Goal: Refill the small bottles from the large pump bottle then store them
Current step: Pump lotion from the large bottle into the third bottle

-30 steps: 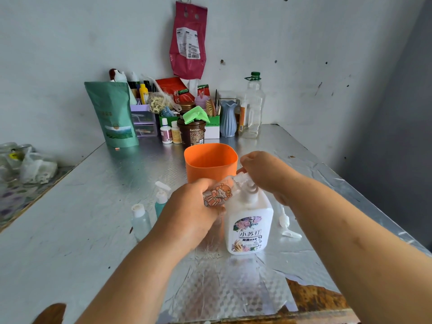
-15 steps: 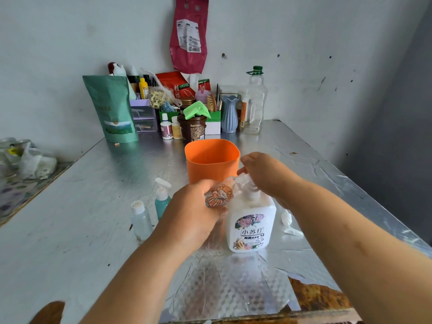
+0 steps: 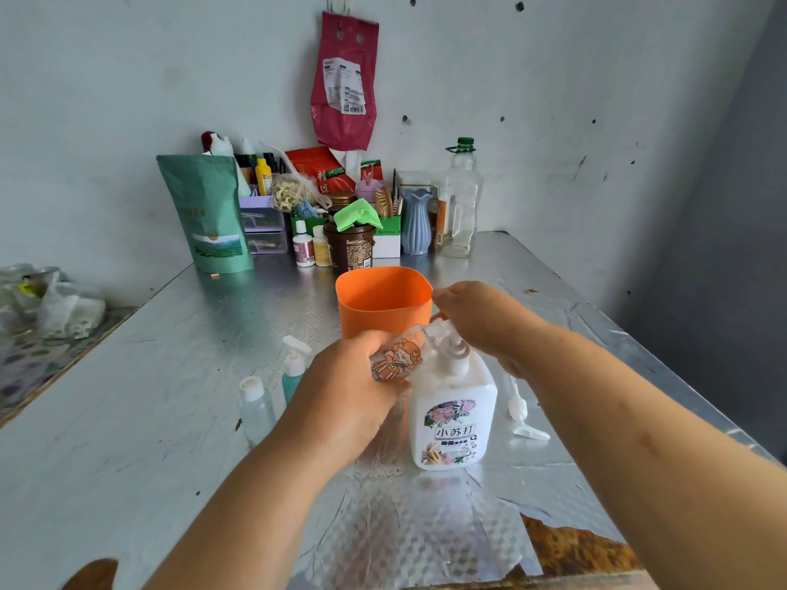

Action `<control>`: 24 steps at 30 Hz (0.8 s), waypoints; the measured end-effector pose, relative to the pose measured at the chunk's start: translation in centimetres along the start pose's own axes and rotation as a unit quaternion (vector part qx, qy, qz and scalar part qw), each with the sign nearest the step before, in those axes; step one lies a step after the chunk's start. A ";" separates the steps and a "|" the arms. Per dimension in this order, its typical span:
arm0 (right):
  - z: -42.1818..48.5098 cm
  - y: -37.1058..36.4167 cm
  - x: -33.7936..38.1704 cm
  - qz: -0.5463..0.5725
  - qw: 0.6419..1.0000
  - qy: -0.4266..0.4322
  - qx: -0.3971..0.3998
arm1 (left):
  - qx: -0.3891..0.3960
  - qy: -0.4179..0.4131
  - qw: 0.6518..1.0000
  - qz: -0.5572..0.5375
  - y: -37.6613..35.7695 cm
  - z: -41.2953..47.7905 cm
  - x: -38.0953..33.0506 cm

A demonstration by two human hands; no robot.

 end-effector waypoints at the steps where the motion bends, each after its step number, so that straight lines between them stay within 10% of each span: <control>1: -0.1 0.0 0.0 0.007 1.000 -0.004 -0.002 | 0.000 0.000 1.000 0.000 0.0 0.0 0.1; 24: -0.2 0.0 -0.6 0.082 0.995 -0.055 0.002 | -0.004 -0.006 1.000 0.003 -0.1 0.4 0.1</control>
Point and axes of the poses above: each hand's wrist, its own z-axis towards the middle knuckle, its own y-axis out of the back of the hand, x = y × z, the point moved 4 cm from there along z, towards the middle knuckle, and after that the axes turned 7 degrees about -x, right-handed, at the moved point
